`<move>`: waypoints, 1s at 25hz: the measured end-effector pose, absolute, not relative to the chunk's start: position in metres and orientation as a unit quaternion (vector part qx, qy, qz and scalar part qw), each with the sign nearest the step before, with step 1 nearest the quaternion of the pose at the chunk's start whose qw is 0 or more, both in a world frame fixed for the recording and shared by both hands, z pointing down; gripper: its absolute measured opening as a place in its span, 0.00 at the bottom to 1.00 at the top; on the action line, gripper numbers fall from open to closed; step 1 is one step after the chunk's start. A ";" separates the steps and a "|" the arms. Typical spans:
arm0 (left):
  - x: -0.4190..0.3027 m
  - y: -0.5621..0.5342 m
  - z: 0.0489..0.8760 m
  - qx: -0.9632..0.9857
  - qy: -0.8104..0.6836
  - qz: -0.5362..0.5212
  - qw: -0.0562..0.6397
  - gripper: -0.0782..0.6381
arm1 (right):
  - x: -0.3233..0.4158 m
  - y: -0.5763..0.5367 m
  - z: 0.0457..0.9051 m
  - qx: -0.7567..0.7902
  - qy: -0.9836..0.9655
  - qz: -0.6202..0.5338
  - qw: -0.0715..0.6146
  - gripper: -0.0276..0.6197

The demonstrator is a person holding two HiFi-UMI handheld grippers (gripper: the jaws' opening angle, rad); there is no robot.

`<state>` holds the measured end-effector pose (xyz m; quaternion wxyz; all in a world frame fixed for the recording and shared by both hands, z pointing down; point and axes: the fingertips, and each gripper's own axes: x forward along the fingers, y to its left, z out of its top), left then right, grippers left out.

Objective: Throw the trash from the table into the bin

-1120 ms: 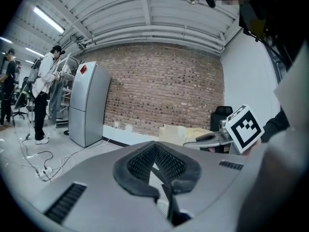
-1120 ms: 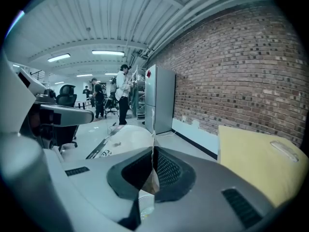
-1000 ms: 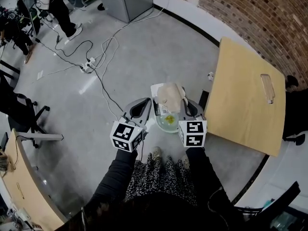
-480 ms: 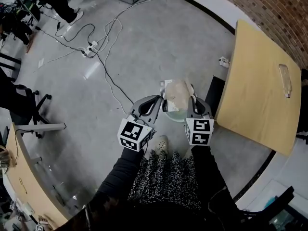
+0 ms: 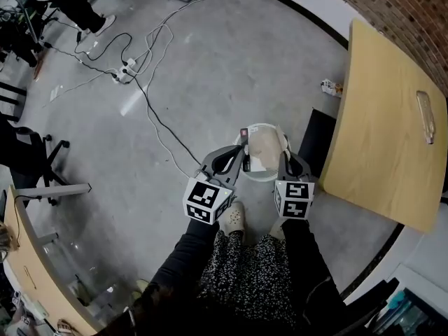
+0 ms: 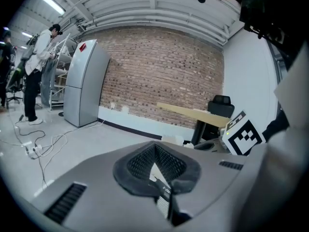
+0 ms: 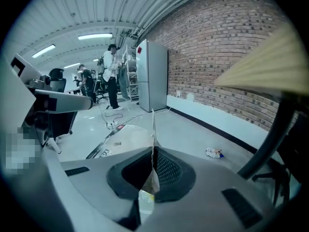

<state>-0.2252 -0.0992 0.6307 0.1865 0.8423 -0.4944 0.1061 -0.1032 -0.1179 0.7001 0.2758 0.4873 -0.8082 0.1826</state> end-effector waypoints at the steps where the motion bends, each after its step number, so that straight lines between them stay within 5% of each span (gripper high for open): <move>1: -0.221 -0.099 0.639 0.841 -0.495 0.105 0.192 0.12 | -0.099 -0.116 0.709 0.487 -0.806 0.187 0.279 0.06; 25: -0.199 -0.079 0.719 0.829 -0.496 0.118 0.229 0.12 | -0.072 -0.107 0.811 0.498 -0.778 0.230 0.306 0.06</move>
